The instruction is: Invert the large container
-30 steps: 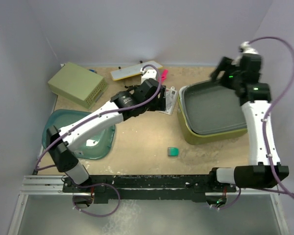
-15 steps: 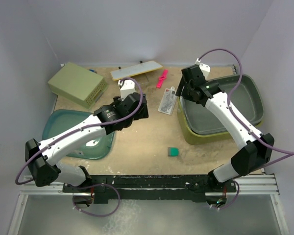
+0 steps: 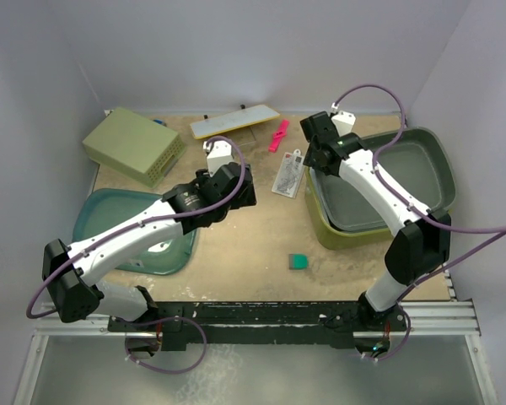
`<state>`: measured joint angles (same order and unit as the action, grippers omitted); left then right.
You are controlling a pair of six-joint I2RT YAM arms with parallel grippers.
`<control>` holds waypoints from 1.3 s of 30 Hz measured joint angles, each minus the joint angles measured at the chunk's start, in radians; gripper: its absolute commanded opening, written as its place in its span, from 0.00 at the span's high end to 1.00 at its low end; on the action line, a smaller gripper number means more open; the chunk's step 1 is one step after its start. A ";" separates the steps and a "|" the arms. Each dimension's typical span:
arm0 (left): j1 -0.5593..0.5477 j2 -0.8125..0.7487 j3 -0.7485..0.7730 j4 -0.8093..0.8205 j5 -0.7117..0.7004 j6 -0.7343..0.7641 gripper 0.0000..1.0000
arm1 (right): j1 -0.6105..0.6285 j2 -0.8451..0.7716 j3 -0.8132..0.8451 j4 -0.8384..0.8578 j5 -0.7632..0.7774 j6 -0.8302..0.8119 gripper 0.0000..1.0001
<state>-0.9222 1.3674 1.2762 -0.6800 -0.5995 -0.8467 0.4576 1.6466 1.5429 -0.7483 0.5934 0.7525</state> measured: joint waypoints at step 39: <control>0.000 0.017 -0.046 0.051 0.054 -0.008 0.23 | 0.003 0.003 -0.044 0.067 0.028 -0.173 0.93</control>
<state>-0.9218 1.3842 1.2301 -0.6289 -0.5457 -0.8543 0.4610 1.6501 1.4990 -0.6811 0.6212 0.5793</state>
